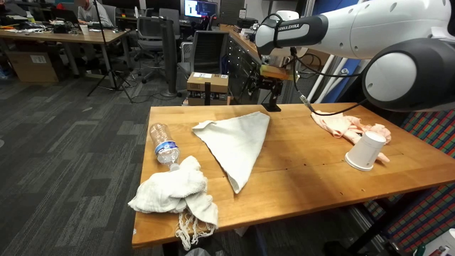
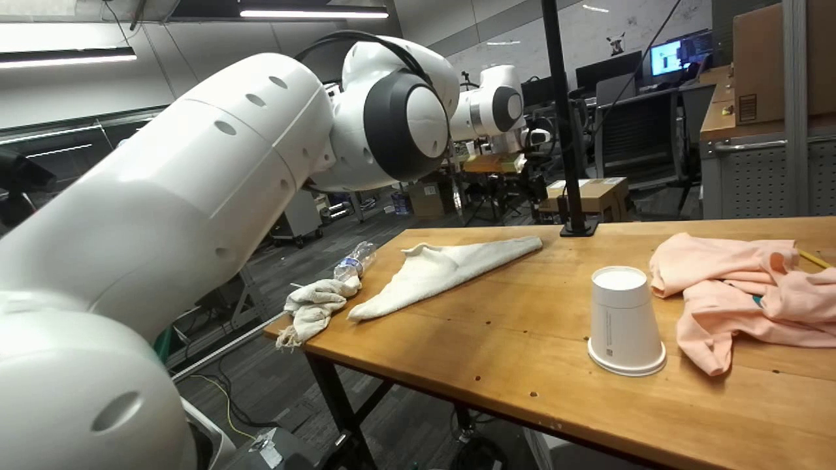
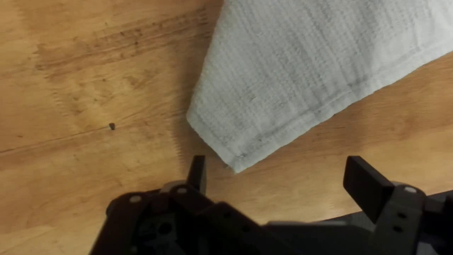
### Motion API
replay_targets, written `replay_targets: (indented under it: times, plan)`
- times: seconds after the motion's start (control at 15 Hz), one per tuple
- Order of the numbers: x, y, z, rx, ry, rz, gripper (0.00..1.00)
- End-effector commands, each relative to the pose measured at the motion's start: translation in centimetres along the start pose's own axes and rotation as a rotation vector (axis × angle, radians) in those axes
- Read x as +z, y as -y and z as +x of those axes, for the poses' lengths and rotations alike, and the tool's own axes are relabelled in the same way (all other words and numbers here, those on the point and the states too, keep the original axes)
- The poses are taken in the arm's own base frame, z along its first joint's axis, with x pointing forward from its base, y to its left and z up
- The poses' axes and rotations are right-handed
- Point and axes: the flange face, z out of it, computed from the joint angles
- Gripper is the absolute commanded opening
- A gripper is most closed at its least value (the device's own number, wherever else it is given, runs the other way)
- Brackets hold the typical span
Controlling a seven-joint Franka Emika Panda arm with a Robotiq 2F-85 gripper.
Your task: Fold the towel
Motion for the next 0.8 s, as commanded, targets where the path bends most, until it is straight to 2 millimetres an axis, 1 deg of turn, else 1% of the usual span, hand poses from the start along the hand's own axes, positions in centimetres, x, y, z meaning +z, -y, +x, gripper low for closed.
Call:
replay_targets:
  times: [0.0,0.13,0.27,0.47,0.73]
  plan:
    - [0.6,-2.6,-0.2,0.036,0.004,-0.012,1.00]
    - [1.7,-3.7,-0.5,0.049,0.015,-0.009,1.00]
    - [2.7,-4.1,-0.9,0.054,0.023,-0.007,1.00]
    - [3.9,-4.0,-1.6,0.053,0.032,-0.004,1.00]
    - [5.0,-3.6,-2.6,0.046,0.047,-0.007,1.00]
